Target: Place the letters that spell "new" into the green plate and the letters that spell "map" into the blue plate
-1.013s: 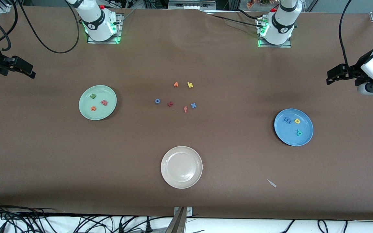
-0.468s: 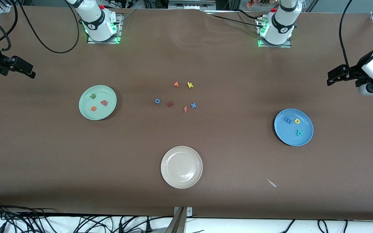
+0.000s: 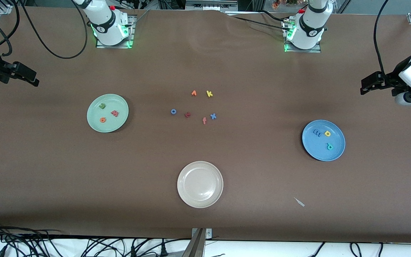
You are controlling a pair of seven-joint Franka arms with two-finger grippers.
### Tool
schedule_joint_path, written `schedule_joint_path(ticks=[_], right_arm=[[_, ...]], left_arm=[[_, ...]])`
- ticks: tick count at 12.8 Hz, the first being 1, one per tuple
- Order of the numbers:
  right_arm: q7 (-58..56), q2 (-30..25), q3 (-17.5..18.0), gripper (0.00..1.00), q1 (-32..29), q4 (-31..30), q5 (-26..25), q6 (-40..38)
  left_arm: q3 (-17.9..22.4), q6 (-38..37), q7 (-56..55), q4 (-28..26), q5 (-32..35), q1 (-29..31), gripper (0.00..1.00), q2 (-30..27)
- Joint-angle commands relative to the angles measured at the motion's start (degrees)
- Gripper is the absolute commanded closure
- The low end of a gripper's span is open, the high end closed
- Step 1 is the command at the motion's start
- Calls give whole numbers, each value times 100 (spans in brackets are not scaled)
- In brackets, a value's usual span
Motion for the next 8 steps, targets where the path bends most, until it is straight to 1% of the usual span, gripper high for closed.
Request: schedule_joint_path(ticks=[1,8], right_arm=[[-29,-19,62,0,-82,27,-15,-61],[-117,-10,71,0,-82,53,-15,-61]], left_arm=[[12,88,124,-61,-171,50,0,-46],[12,88,124,-61,-171,50,0,-46]])
